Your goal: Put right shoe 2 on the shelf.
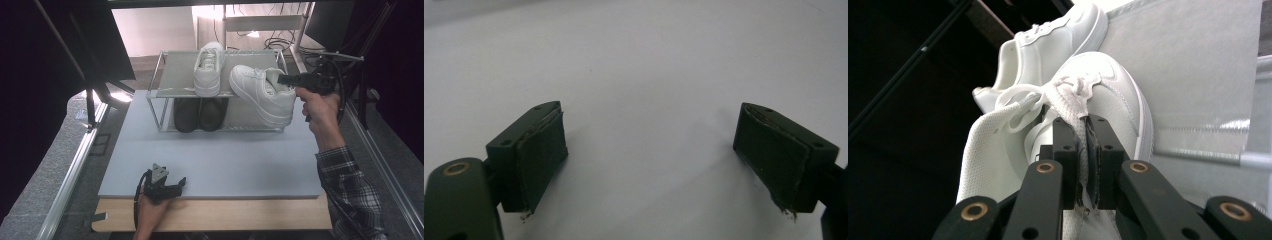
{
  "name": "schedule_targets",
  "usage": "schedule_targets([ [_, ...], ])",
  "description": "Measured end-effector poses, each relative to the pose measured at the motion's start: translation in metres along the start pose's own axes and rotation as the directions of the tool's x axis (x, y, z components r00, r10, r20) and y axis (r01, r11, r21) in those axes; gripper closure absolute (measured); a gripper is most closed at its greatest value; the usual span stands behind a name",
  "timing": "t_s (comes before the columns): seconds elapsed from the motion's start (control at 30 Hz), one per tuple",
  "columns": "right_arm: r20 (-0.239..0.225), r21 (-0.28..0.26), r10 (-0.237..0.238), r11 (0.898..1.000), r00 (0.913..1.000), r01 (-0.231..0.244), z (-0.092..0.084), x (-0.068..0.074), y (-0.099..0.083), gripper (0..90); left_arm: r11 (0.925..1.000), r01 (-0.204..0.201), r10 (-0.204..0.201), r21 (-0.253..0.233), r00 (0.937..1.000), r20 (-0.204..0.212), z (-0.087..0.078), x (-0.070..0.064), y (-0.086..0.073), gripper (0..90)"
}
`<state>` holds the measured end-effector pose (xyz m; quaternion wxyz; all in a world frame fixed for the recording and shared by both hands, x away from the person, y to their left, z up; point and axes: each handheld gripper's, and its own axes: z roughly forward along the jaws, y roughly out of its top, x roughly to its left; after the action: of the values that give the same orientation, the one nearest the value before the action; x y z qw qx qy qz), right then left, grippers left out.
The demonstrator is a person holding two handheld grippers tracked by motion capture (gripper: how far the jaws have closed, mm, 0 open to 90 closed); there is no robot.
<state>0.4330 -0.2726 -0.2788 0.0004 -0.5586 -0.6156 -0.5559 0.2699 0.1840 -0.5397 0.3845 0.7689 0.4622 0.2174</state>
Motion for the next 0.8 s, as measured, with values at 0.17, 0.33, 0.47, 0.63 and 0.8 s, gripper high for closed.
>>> schedule_targets([
  [0.17,0.036,-0.038,0.023,0.999,0.9991,-0.022,0.019,-0.001,0.005,83.7,1.0000,0.000,0.000,0.000,1.0000,0.000,0.000,0.000,0.000,13.3],
  [0.33,0.049,-0.075,0.038,0.997,0.9981,-0.034,0.034,-0.002,0.003,83.5,1.0000,0.000,0.000,-0.001,1.0000,0.000,0.000,0.000,0.000,13.3],
  [0.47,0.058,-0.071,0.016,0.997,0.9982,-0.012,0.039,0.003,0.002,80.4,1.0000,-0.001,0.001,0.000,1.0000,-0.001,0.000,0.000,0.000,13.3],
  [0.63,0.050,-0.084,-0.007,0.996,0.9987,0.011,0.041,0.004,0.000,75.7,1.0000,0.000,0.000,0.000,1.0000,0.000,0.000,0.000,0.000,13.3],
  [0.8,0.037,-0.052,-0.022,0.998,0.9991,0.024,0.041,0.003,0.002,64.6,1.0000,-0.001,0.001,0.000,1.0000,-0.001,0.000,0.000,0.000,13.3],
])
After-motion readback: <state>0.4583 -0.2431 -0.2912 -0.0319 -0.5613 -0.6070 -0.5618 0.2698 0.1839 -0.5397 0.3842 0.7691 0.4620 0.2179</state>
